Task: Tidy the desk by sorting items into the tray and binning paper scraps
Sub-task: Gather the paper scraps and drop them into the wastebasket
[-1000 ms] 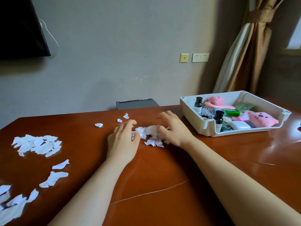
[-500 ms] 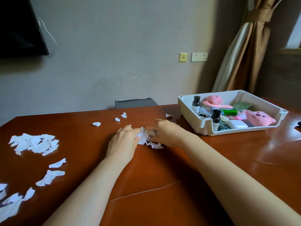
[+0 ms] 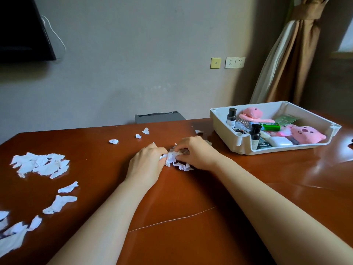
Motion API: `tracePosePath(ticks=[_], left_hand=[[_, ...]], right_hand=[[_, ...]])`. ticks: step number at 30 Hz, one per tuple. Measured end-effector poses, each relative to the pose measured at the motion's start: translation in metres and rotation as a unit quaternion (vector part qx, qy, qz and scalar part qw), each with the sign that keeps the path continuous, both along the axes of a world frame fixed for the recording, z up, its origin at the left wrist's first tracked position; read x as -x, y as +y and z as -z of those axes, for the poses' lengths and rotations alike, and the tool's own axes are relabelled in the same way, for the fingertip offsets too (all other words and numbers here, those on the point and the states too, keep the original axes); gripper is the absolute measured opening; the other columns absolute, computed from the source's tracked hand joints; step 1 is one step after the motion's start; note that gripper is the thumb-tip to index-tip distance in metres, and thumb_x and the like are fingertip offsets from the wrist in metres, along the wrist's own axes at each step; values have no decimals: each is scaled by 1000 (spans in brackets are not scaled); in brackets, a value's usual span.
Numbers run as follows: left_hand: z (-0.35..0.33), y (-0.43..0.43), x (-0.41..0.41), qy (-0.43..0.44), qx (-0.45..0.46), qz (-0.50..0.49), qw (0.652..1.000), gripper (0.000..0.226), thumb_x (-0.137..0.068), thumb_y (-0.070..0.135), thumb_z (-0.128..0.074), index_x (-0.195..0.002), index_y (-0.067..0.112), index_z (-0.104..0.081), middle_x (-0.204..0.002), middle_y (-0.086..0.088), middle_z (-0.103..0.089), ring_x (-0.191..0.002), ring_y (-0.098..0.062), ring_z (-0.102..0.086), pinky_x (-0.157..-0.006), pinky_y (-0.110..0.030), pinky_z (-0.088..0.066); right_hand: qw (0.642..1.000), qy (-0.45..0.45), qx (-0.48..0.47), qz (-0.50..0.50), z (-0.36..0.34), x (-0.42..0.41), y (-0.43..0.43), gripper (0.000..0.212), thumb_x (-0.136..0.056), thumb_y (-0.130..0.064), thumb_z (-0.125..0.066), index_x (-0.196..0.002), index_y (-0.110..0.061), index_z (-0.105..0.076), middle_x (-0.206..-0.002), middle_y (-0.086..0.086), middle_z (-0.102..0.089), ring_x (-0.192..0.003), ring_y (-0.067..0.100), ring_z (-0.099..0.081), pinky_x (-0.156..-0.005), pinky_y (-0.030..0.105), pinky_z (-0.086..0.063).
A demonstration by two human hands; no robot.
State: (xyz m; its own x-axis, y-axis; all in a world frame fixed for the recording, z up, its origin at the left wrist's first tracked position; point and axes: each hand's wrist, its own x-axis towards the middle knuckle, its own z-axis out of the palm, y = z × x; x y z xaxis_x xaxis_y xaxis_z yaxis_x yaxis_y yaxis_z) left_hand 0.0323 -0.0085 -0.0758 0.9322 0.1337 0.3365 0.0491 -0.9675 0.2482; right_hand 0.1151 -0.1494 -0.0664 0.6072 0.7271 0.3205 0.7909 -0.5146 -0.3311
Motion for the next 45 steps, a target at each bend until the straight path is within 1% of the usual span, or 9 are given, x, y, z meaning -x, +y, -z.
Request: tracePosePath(ticks=[9,14,18,20,24,27,31,39,45], left_hand=[[6,1,-3,-50,58,-36,996,22,-92,13,-56,-112,13,-66,-111,-7,-63,-93,-16,-60,-70,-17,-42],[1,-2,-1,-54,101,-24,993,18,-92,10,-55,-104,10,-68,-102,-8,-64,-80,-11,-52,-62,-15,-39],[-11,-6,5,-53,122,-18,991,15,-91,13,-57,-100,11,-69,-94,-7,-66,-71,-10,-54,-52,-9,-35],[-18,-8,9,-59,131,-10,990,13,-91,15,-58,-95,11,-70,-88,-6,-67,-65,-9,-53,-50,-10,-36],[-33,-25,21,-71,154,18,985,13,-89,16,-60,-90,10,-71,-85,-4,-67,-74,-13,-59,-59,-20,-47],[-49,-44,32,-65,156,40,985,13,-90,17,-58,-90,11,-71,-85,0,-63,-70,-7,-53,-57,-14,-41],[-71,-71,48,-59,161,72,983,14,-90,19,-59,-90,13,-72,-93,-1,-63,-77,-7,-51,-54,-15,-36],[-92,-139,86,-37,182,143,972,13,-87,27,-61,-76,24,-68,-89,0,-63,-85,-15,-54,-58,-21,-38],[-87,-204,110,-19,194,195,961,13,-88,33,-63,-94,24,-71,-103,-1,-64,-84,-9,-55,-53,-14,-34]], right_hand=[[991,66,-90,76,4,-3,-10,29,-83,-20,-69,-109,-5,-68,-111,8,-69,-96,19,-64,-80,24,-49],[984,66,-132,98,1,2,-13,15,-84,-14,-67,-94,-4,-72,-103,2,-70,-76,11,-58,-59,10,-41],[976,61,-171,124,-8,8,-25,15,-81,-13,-69,-77,1,-67,-64,2,-59,-56,8,-41,-53,11,-33],[974,63,-173,132,-15,10,-33,15,-80,-14,-69,-81,0,-70,-70,14,-65,-59,10,-45,-56,17,-37],[978,34,-146,143,-35,26,-58,14,-82,-15,-69,-88,-3,-74,-76,6,-68,-59,8,-51,-52,9,-38],[978,10,-125,164,-52,43,-79,18,-85,-15,-66,-97,-4,-73,-89,13,-70,-73,25,-61,-58,23,-48],[974,16,-116,192,-74,65,-111,22,-86,-18,-66,-105,-9,-71,-94,6,-67,-80,19,-61,-61,19,-47],[960,-15,-123,250,-100,123,-192,14,-80,-17,-68,-67,-13,-69,-61,4,-63,-51,12,-48,-48,22,-37],[957,2,-117,265,-104,176,-252,8,-80,-17,-71,-74,-13,-70,-68,-3,-64,-59,10,-54,-49,12,-39]])
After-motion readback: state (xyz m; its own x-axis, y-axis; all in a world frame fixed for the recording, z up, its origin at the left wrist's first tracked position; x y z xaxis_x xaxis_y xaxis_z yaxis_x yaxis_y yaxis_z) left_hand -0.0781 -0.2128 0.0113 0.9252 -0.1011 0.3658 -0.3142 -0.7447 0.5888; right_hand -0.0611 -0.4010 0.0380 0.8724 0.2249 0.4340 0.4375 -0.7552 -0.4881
